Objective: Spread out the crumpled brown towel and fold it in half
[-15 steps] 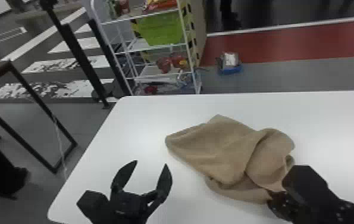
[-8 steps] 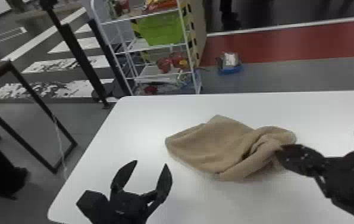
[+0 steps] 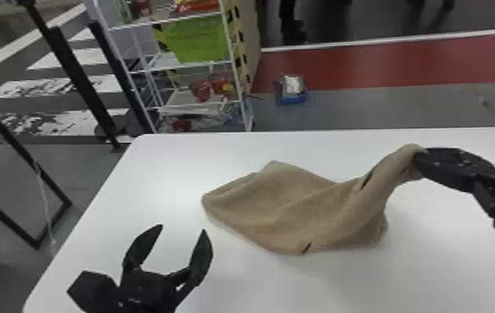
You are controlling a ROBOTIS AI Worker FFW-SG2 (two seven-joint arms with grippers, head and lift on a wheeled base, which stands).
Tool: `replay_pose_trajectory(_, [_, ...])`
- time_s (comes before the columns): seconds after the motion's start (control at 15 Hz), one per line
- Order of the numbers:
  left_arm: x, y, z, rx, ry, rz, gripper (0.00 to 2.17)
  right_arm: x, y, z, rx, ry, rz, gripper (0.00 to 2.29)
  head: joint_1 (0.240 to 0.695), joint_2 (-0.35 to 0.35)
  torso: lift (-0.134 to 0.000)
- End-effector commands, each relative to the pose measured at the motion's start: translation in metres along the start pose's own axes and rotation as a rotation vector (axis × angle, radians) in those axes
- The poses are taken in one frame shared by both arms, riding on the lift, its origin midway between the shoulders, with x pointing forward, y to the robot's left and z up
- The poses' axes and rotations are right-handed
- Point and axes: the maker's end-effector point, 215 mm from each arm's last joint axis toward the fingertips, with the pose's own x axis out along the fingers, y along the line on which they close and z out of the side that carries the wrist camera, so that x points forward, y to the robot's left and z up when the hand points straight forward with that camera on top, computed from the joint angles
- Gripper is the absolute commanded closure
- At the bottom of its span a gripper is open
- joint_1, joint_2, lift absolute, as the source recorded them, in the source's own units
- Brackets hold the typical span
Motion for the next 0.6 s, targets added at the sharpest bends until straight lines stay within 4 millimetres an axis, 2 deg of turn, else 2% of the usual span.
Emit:
replay_pose_trajectory(0.0, [0.0,0.0,-0.001,-0.003,0.001,0.002,0.09,-0.011,-0.021,0.002,0.043,-0.021,-0.029,1.66,0.695,0.235,-0.123])
replay_pose_trajectory(0.2, [0.0,-0.002,-0.002,-0.005,0.003,-0.003,0.09,-0.026,-0.055,-0.008,0.074,-0.007,-0.104,1.66,0.695,0.181,-0.123])
replay_pose_trajectory(0.33, [-0.001,-0.003,-0.004,-0.005,0.008,-0.009,0.09,-0.04,-0.085,-0.02,0.081,0.019,-0.177,1.66,0.695,0.154,-0.123])
replay_pose_trajectory(0.47, [-0.001,-0.014,-0.003,-0.003,0.006,-0.063,0.09,-0.043,-0.114,-0.036,-0.044,0.065,-0.236,1.66,0.695,0.102,-0.123])
replay_pose_trajectory(0.53, [0.0,-0.015,-0.003,-0.003,0.005,-0.069,0.09,-0.041,-0.128,-0.034,-0.145,0.067,-0.237,1.66,0.695,0.079,-0.123])
